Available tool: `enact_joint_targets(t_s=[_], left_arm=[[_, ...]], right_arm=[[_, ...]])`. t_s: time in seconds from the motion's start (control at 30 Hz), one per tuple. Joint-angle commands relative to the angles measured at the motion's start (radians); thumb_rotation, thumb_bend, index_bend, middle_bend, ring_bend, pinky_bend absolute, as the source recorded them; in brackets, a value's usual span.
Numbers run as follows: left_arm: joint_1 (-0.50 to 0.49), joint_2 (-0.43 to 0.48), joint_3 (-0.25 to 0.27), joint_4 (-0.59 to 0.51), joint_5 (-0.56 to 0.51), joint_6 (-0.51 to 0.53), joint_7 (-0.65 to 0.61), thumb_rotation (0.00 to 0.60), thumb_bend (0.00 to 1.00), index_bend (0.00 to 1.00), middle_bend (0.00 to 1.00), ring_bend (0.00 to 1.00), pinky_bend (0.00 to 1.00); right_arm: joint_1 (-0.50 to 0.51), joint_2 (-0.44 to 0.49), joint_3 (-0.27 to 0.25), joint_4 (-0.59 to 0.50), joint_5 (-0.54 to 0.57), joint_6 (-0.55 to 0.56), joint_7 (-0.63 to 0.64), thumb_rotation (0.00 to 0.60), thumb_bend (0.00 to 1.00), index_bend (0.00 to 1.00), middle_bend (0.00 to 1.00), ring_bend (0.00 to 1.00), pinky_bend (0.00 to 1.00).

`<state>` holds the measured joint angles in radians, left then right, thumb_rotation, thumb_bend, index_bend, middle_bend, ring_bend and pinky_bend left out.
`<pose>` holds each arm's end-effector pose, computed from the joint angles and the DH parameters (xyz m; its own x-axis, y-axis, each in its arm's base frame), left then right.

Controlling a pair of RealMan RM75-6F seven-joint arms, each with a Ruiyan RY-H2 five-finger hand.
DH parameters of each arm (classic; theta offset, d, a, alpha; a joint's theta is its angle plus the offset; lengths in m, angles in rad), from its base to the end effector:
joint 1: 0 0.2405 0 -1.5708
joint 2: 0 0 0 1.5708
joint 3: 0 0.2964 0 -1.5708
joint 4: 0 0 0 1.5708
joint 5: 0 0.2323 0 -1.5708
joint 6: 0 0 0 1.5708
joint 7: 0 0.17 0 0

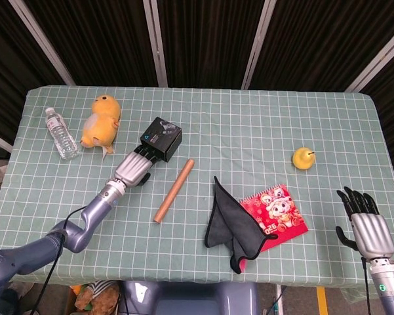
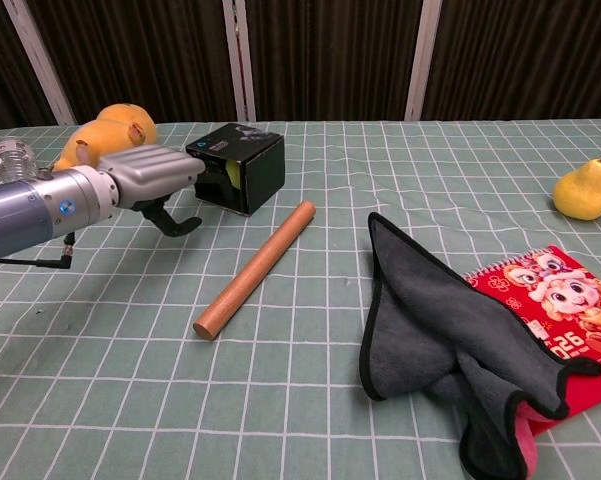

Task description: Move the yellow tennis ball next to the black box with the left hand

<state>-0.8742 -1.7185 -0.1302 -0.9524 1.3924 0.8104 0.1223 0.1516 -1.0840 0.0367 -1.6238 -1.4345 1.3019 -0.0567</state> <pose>-0.1847 0.4632 -0.0868 0.6705 0.1536 0.7259 0.6752 -0.5319 -0.5111 -0.3653 -0.2303 0.1422 0.4577 -0.1678 0.8731 -0.8866 -0.0133 0.4623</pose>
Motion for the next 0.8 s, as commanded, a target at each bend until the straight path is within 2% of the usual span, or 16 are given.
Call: enact_joint_targets(t_s=[0.03,0.23,0.4,0.57,0.6,0.7,0.8], left_arm=[[0.044,0.074,0.034,-0.114,0.012,0.033,0.008,0.6,0.37,0.22,0.2,0.05,0.14],[0.111,0.198,0.077,-0.31,0.014,0.083,0.035,0.6,0.31,0.24,0.29,0.1,0.16],[0.184,0.314,0.124,-0.469,0.055,0.184,0.051,0.6,0.24,0.21,0.24,0.1,0.16],[0.315,0.404,0.177,-0.585,0.104,0.387,0.077,0.6,0.13,0.04,0.07,0.01,0.13],[0.363,0.421,0.191,-0.605,0.116,0.462,0.088,0.6,0.12,0.01,0.04,0.0,0.11],[0.488,0.438,0.222,-0.622,0.154,0.661,0.146,0.6,0.09,0.0,0.01,0.0,0.06],[0.567,0.442,0.237,-0.625,0.158,0.763,0.156,0.6,0.07,0.0,0.0,0.0,0.02]], right_arm=[[0.001,-0.001,0.0,0.0,-0.002,0.0,-0.005,0.6,0.43,0.0,0.0,0.0,0.0],[0.002,-0.004,-0.003,-0.008,-0.005,0.001,-0.018,0.6,0.43,0.0,0.0,0.0,0.0],[-0.003,-0.007,-0.009,-0.014,-0.017,0.014,-0.031,0.6,0.44,0.0,0.0,0.0,0.0],[-0.007,-0.016,-0.005,-0.009,-0.033,0.039,-0.032,0.6,0.43,0.0,0.0,0.0,0.0],[-0.009,-0.021,-0.002,-0.003,-0.041,0.051,-0.027,0.6,0.43,0.0,0.0,0.0,0.0],[-0.018,-0.04,0.002,0.027,-0.063,0.089,-0.01,0.6,0.43,0.0,0.0,0.0,0.0],[-0.022,-0.053,0.009,0.049,-0.061,0.105,-0.007,0.6,0.43,0.0,0.0,0.0,0.0]])
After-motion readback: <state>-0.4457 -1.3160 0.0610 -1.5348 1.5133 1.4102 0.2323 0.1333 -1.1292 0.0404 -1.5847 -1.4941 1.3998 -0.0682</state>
